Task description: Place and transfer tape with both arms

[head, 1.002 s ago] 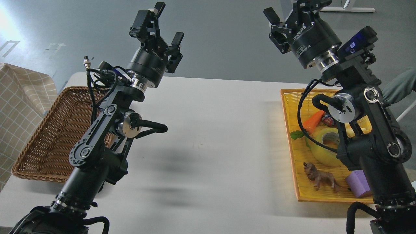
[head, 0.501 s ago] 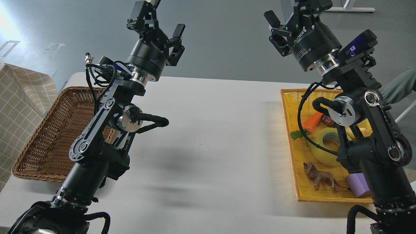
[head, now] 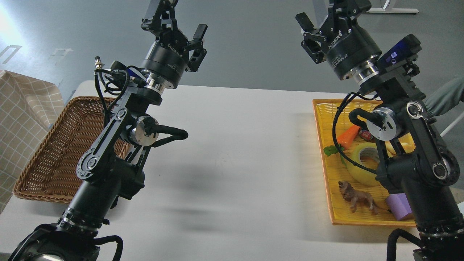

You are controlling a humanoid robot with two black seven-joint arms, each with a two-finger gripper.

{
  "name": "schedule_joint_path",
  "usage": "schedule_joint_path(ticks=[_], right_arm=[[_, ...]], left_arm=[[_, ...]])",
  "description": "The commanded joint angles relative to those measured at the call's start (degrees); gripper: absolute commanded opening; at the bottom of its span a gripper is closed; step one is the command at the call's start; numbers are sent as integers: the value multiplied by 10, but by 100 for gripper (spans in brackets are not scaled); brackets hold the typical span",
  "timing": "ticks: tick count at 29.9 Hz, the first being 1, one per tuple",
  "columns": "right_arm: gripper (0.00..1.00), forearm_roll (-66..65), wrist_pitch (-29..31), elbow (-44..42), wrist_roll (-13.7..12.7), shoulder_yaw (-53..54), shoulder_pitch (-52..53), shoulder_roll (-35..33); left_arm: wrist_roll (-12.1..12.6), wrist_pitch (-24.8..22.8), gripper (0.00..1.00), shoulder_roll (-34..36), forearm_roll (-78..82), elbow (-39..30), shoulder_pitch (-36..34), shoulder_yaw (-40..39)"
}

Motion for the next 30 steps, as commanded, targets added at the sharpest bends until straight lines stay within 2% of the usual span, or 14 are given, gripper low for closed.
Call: schedule_joint_path(ticks=[1,19,25,30], right_arm=[[100,1,0,1,0,1,-1,0],[100,1,12,12,4,3,-19,0],[100,1,30,17,7,9,-19,0],[100,1,30,14,7,13,-12,0]], left_arm=[[-3,0,99,0,0,0,0,-2],[1,-5,99,0,0,0,5,11],[-3,-5,99,0,0,1,1,4],[-17,-5,99,0,0,1,4,3]])
